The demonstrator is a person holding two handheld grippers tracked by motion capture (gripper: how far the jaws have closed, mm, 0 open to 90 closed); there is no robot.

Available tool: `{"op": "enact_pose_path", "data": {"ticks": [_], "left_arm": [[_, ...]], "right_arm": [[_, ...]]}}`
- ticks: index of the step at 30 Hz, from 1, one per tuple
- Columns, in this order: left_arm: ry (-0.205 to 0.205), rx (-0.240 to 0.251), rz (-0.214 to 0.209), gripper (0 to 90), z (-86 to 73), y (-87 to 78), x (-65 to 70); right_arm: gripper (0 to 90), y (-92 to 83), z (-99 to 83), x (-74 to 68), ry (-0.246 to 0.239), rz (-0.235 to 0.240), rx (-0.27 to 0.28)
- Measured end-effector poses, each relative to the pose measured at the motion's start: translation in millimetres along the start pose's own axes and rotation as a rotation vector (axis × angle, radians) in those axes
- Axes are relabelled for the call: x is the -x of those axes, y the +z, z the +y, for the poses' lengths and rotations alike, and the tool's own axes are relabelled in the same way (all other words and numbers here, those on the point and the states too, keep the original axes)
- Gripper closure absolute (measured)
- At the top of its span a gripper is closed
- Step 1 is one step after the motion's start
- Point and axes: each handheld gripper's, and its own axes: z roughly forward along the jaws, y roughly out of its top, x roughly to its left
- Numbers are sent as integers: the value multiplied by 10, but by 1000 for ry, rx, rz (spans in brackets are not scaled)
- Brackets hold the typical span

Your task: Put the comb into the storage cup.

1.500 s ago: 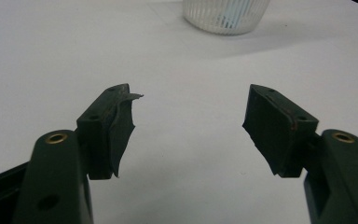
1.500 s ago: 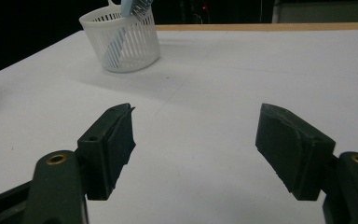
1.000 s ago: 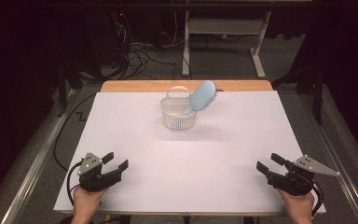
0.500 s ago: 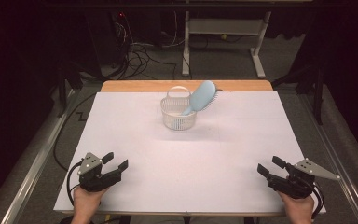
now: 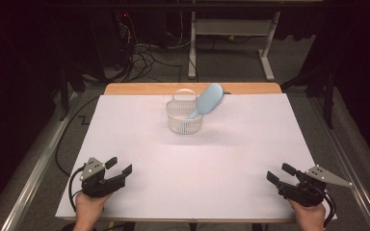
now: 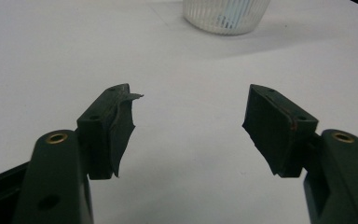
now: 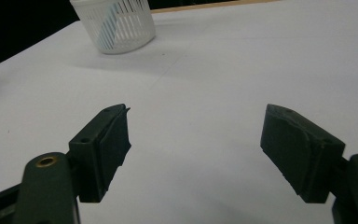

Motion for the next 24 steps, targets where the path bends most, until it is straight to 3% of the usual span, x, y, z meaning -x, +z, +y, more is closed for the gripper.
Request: {"op": "enact_pose_path", "data": {"ticks": [24], "left_arm": [[-5,4,-7,334,3,-2,-3]], "right_arm": [[239,-31,-13,7,0,-4,8]]}}
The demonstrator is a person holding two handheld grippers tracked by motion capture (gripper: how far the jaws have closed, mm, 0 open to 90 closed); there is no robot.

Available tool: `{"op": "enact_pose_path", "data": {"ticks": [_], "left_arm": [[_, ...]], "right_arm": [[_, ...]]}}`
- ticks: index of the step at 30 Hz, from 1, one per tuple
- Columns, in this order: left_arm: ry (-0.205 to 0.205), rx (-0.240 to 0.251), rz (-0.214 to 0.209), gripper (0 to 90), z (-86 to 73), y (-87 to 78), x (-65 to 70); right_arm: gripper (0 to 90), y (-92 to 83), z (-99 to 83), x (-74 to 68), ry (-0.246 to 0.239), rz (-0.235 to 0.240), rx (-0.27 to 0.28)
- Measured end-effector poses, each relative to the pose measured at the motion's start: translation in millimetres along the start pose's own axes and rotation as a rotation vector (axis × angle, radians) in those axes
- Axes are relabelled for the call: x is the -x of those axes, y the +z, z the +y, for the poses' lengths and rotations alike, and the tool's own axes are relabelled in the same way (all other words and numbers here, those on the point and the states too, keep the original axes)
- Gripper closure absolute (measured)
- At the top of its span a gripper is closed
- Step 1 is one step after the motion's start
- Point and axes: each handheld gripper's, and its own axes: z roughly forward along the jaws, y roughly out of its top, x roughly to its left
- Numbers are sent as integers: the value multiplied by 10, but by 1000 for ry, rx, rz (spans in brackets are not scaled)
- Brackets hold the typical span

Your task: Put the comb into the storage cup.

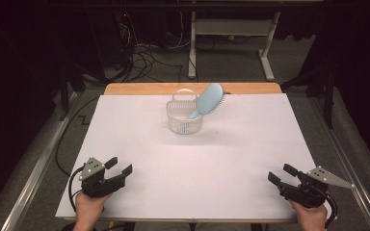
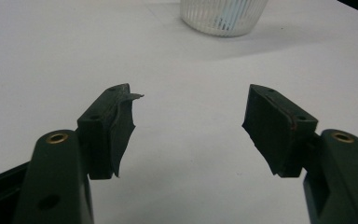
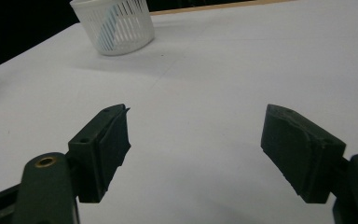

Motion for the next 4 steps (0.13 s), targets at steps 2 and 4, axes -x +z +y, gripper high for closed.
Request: {"op": "enact_pose_path", "data": {"ticks": [2,4], "left_arm": [[0,1,0,336,6,5,0],[-5,5,-2,341,21,28,-1]], "right_arm": [[238,3,-1,0,-2,-1,-1],[237,2,-8,0,-4,-7,-5]]}}
